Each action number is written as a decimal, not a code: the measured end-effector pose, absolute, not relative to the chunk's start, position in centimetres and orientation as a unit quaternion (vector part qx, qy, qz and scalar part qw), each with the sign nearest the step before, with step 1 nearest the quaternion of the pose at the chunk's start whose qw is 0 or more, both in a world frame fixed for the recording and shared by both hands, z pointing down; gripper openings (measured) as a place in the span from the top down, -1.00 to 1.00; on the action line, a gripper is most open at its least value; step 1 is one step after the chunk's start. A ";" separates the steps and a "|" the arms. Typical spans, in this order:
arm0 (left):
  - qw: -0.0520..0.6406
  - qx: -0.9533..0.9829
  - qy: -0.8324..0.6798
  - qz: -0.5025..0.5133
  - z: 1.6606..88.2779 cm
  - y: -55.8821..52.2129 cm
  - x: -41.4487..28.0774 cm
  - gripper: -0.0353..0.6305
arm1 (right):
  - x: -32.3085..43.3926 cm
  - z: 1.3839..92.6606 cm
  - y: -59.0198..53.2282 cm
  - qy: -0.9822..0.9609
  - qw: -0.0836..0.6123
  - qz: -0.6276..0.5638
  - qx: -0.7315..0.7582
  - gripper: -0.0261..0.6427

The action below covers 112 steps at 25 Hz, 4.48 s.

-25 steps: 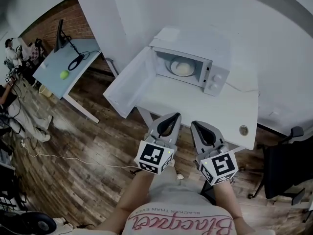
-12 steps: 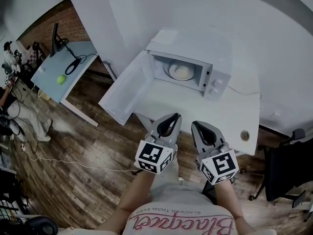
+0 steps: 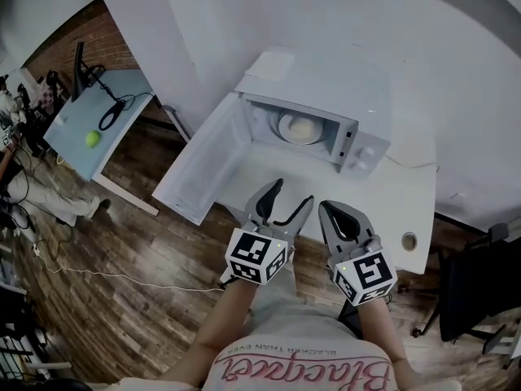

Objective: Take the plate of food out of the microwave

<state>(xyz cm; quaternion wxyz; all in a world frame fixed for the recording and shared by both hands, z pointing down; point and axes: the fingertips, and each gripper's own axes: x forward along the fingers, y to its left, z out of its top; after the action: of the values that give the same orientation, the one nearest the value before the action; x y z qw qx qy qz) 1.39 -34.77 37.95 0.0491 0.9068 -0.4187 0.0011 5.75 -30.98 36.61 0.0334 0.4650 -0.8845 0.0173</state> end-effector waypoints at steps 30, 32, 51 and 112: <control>0.246 0.890 -0.383 0.016 48.8 -53.6 1.4 0.69 | 6.1 41.9 -48.9 -0.855 0.063 0.091 0.507 0.89; 0.250 0.888 -0.385 0.027 49.8 -54.5 1.1 0.52 | 5.9 42.3 -49.6 -0.852 0.066 0.095 0.511 0.89; 0.519 0.734 -0.434 -0.063 56.8 -60.0 0.9 0.16 | 5.7 46.6 -51.4 -0.842 0.096 0.135 0.513 0.89; 0.614 0.626 -0.418 -0.238 56.7 -58.3 -1.3 0.84 | 6.2 48.8 -47.1 -0.851 0.106 0.143 0.494 0.89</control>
<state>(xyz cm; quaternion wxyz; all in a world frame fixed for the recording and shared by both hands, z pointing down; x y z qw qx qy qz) -1.28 -58.33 56.65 0.6140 0.6256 -0.4185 -0.2378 6.21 -47.11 48.84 0.1063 0.4941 -0.8510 0.1428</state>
